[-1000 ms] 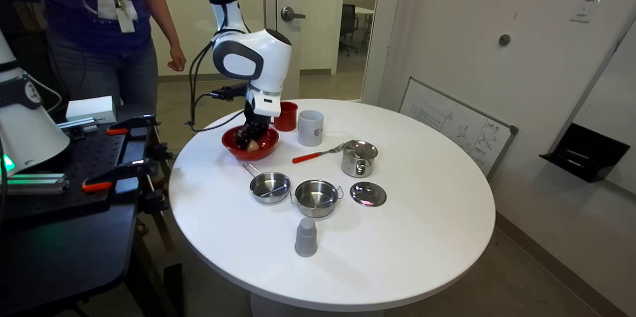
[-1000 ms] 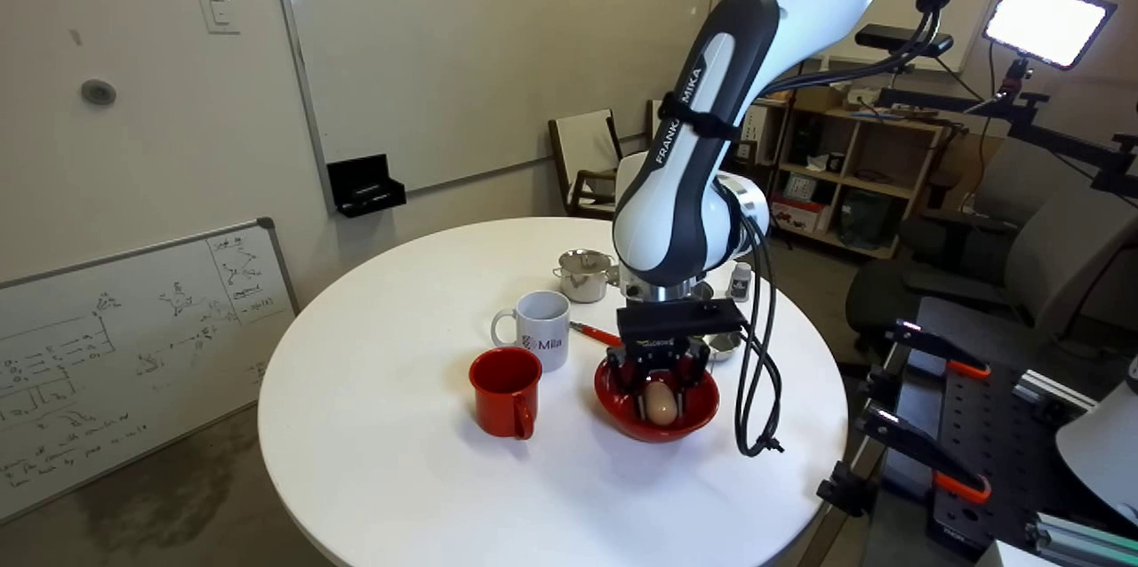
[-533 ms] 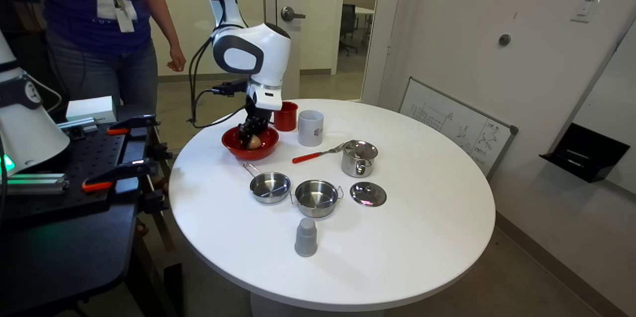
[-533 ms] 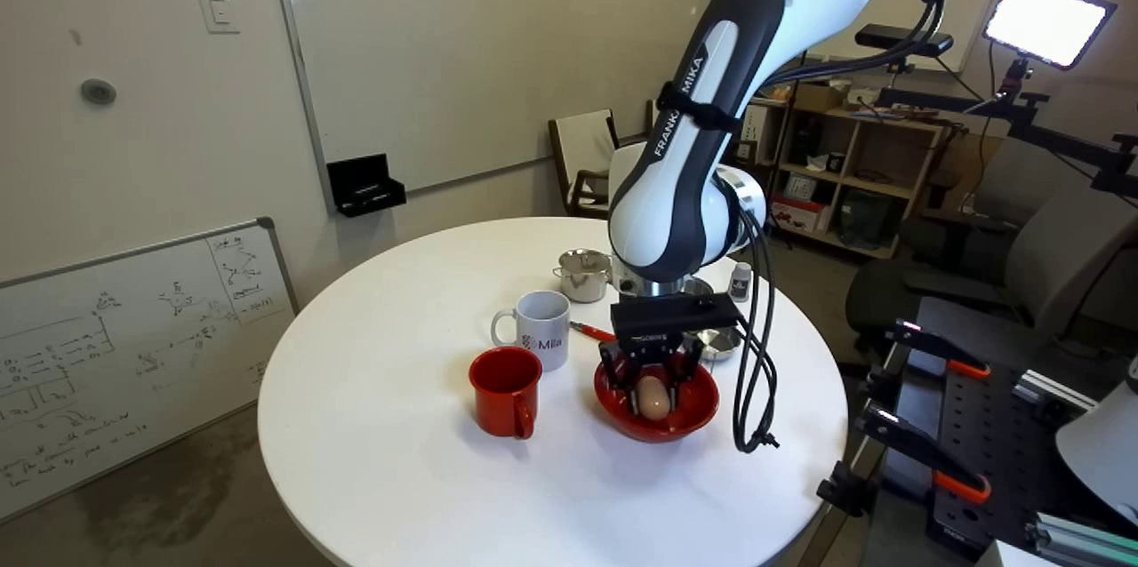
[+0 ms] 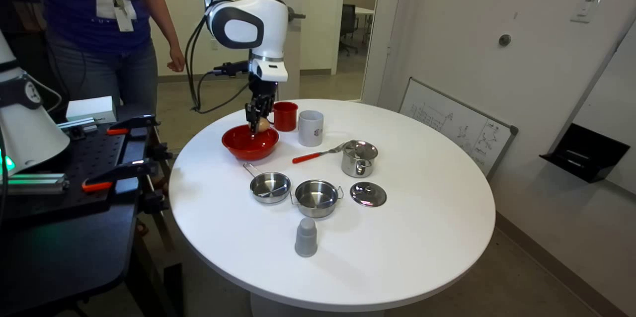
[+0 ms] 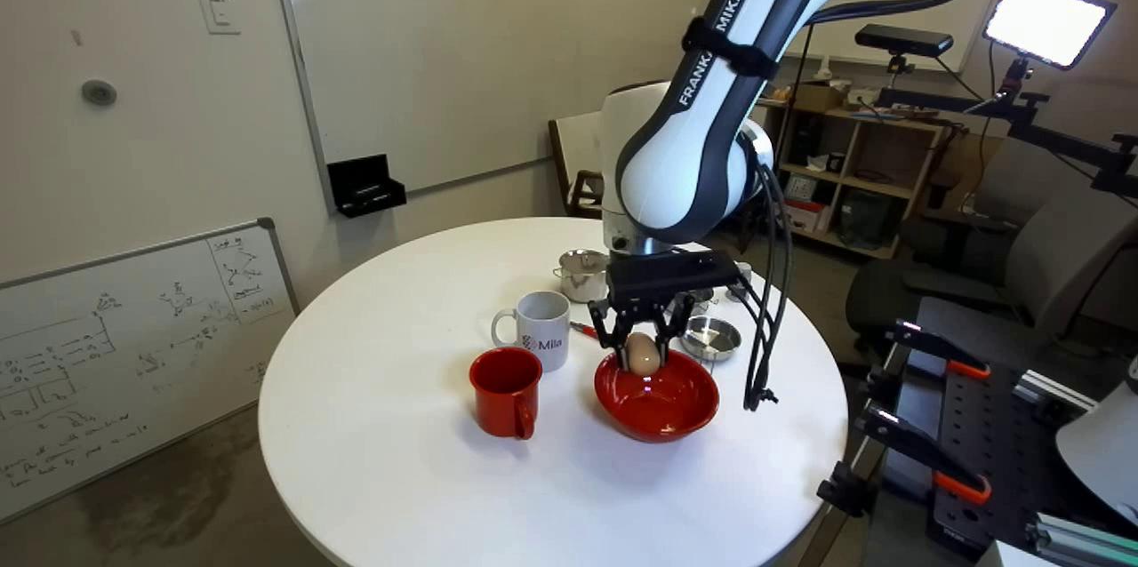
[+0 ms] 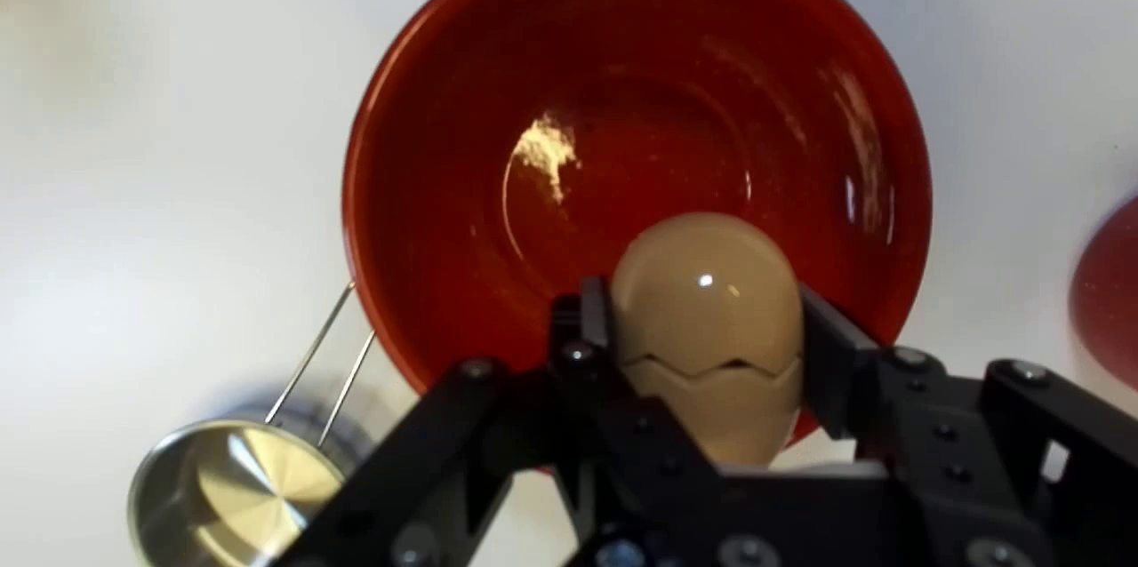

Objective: Take the egg from the bowl and put it on the table

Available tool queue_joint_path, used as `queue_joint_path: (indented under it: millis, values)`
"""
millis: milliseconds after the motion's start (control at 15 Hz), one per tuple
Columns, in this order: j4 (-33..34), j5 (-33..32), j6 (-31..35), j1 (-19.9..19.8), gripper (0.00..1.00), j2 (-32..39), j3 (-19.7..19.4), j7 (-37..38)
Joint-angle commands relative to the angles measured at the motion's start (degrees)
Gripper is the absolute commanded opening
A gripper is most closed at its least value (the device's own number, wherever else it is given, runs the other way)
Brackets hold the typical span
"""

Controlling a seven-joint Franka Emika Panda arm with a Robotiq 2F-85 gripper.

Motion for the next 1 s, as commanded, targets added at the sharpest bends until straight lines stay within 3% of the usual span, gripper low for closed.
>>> queue_joint_path:
  millis: [0, 400, 933]
  values:
    - [-2.25, -6.49, -1.85, 2.75, 0.23, -4.63, -5.25, 4.33]
    - [1.24, -13.84, -5.37, 0.96, 0.23, -5.35, -8.99, 6.07]
    - [4.98, -15.87, -8.85, -2.01, 0.23, -4.69, -8.63, 5.92]
